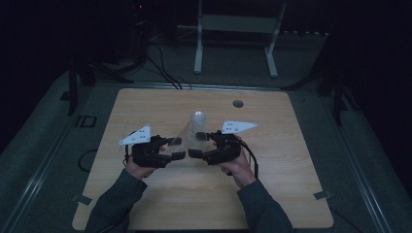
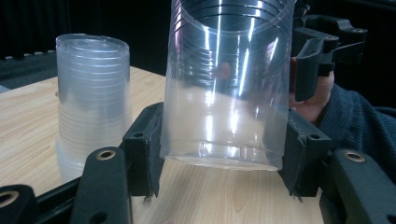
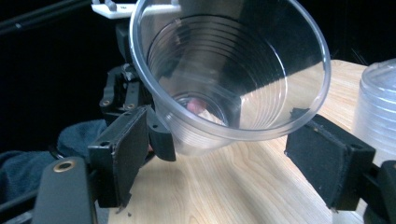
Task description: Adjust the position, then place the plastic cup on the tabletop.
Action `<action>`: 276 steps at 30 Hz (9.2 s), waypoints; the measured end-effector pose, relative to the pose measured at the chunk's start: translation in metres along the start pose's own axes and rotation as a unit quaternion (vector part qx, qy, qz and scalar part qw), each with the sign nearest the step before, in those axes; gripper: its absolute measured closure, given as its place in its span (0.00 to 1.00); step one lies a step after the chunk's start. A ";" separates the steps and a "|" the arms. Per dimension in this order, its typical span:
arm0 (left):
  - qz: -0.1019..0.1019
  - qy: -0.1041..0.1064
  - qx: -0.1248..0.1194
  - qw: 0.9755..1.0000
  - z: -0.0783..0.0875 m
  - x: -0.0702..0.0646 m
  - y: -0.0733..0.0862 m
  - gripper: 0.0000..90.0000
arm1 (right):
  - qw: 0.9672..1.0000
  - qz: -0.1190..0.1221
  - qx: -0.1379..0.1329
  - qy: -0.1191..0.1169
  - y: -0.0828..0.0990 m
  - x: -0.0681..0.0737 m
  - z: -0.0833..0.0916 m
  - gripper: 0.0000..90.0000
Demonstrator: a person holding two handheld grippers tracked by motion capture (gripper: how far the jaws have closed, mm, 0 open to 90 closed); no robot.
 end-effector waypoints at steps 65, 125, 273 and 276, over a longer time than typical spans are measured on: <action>-0.075 -0.078 0.073 0.991 -0.009 -0.009 0.000 0.29 | 0.999 0.020 0.011 0.047 -0.010 -0.001 -0.002 0.35; -0.043 -0.047 0.080 0.995 -0.029 -0.019 0.006 0.45 | 0.997 0.065 -0.013 0.039 -0.019 0.016 -0.009 0.24; -0.040 -0.067 0.056 0.995 -0.012 -0.009 0.001 0.33 | 0.983 0.087 -0.002 0.162 0.029 -0.025 0.051 0.33; -0.040 -0.067 0.057 0.995 -0.012 -0.009 0.001 0.33 | 0.983 0.085 0.000 0.162 0.032 -0.027 0.051 0.33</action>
Point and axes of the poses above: each handheld gripper's, and its own axes: z roughly backward along the jaws, y roughly out of its underside, x roughly to its left, the point moved 6 cm from there along -z, roughly forward along the jaws, and after that the axes turned 8 degrees about -y, right-handed, at the moved point
